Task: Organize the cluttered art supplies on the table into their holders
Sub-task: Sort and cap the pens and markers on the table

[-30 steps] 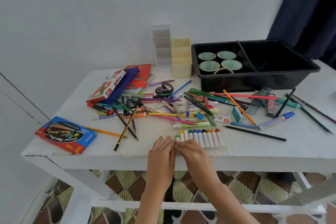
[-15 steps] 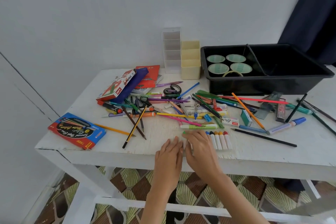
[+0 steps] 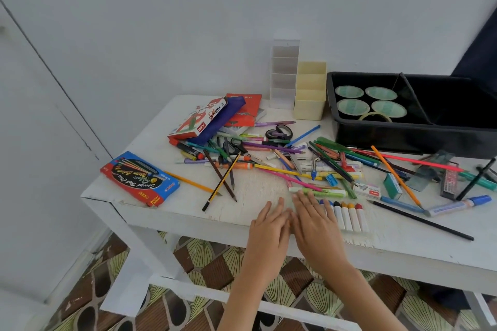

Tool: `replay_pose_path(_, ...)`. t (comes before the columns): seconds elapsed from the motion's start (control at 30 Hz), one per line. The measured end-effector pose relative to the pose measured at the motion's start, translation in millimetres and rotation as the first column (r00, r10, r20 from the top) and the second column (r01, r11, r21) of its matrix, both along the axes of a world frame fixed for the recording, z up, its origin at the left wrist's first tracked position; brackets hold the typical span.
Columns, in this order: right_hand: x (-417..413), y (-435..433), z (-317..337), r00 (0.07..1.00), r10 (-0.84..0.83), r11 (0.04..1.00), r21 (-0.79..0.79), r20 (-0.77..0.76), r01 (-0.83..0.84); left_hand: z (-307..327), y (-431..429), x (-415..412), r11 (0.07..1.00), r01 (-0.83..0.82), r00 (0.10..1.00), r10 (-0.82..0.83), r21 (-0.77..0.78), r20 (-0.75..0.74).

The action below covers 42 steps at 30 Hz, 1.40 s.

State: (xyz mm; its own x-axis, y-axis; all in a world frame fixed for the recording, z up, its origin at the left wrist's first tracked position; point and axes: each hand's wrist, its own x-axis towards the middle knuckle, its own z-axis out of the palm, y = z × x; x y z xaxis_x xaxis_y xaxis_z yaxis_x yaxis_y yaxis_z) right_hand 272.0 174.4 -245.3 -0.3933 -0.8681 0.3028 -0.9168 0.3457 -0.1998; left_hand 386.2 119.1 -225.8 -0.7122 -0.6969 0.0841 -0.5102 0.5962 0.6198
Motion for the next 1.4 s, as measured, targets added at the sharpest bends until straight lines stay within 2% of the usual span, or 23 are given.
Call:
replay_pose_path(0.2,1,-19,14,0.995,-0.013,0.955,-0.294,0.101,0.042,11,-17,17,0.993,-0.112,0.950,0.095,-0.041,-0.296)
replay_pose_path(0.37,23,-52,28,0.986,0.038,0.935,-0.353,0.160,0.021,26,-54,34,0.967,-0.254,0.883,0.223,-0.021,-0.412)
replay_pose_path(0.67,68,-143,45,0.942,0.234,0.937,-0.315,0.239,-0.153,28,-152,57,0.901,-0.417,0.874,0.362,-0.118,-0.324)
replay_pose_path(0.77,76,-167,45,0.946,0.208,0.949,-0.286,0.250,-0.133,29,-185,60,0.913,-0.367,0.924,0.337,-0.179,-0.179)
replay_pose_path(0.87,81,-184,41,0.957,0.180,0.956,-0.271,0.228,-0.115,27,-213,63,0.947,-0.211,0.969,0.235,-0.242,0.071)
replay_pose_path(0.93,82,-194,36,0.960,0.158,0.964,-0.248,0.230,-0.099,25,-223,66,0.956,-0.140,0.970,0.184,-0.258,0.155)
replay_pose_path(1.0,83,-204,32,0.967,0.130,0.965,-0.253,0.217,-0.073,24,-229,72,0.948,-0.130,0.974,0.177,-0.291,0.140)
replay_pose_path(1.17,92,-227,28,0.979,0.108,0.966,-0.250,0.174,-0.062,17,-241,90,0.940,-0.216,0.976,0.216,-0.264,-0.028)
replay_pose_path(1.3,102,-246,28,0.987,0.068,0.984,-0.171,0.144,-0.043,13,-247,102,0.943,-0.270,0.961,0.251,-0.197,-0.118)
replay_pose_path(1.4,109,-259,33,0.993,0.006,1.000,-0.030,0.121,-0.003,9,-253,109,0.932,-0.309,0.949,0.289,-0.192,-0.124)
